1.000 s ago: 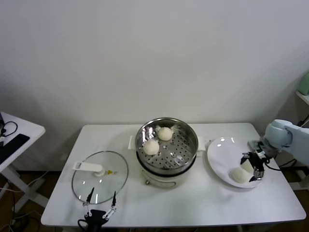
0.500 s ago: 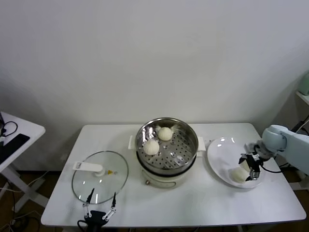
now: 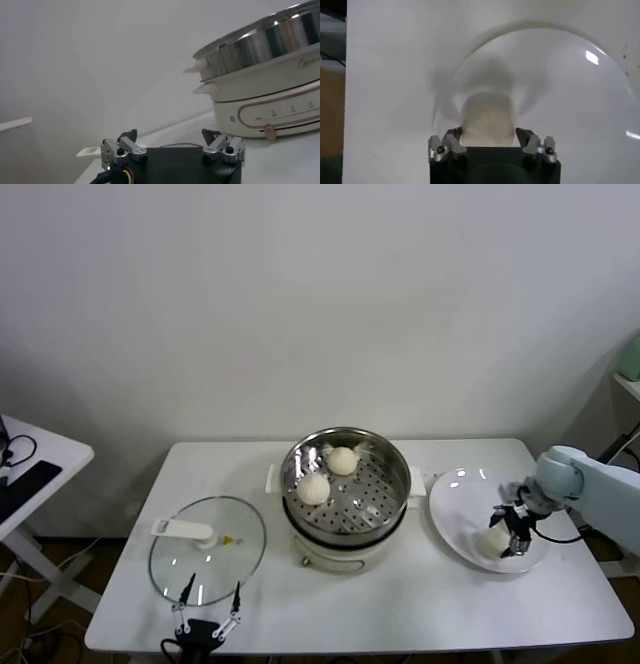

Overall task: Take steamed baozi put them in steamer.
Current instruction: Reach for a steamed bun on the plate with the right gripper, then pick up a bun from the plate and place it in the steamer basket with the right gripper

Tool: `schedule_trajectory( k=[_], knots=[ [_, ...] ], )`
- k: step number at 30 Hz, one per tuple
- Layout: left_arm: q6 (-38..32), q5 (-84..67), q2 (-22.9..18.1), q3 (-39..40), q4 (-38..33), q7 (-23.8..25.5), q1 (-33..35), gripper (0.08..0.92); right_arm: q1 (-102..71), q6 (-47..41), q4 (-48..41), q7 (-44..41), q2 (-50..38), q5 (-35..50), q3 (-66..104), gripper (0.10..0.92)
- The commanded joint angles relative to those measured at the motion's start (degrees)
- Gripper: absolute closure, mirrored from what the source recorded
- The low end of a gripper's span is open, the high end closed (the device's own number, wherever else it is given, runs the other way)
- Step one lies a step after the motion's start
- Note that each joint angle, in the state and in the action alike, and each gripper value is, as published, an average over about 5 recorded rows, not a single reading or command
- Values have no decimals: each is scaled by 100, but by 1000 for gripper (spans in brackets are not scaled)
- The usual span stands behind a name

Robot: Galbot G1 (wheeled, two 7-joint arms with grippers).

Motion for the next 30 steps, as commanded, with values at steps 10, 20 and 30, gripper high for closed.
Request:
schedule_trajectory(
  k=[10,20,30],
  knots=[
    [-17,1,7,-16,3,-3,-8,177,921,283,267,-255,-166,204,-585,392],
    [-10,39,-11,-24,-21,-6,18,177,4077,1366,871,-566,185,973,-2403,398],
    [-2,71,-47,-6,14,-15,-3,177,5159,2061,2090,-740,1113,1364,-1882,397]
  ],
)
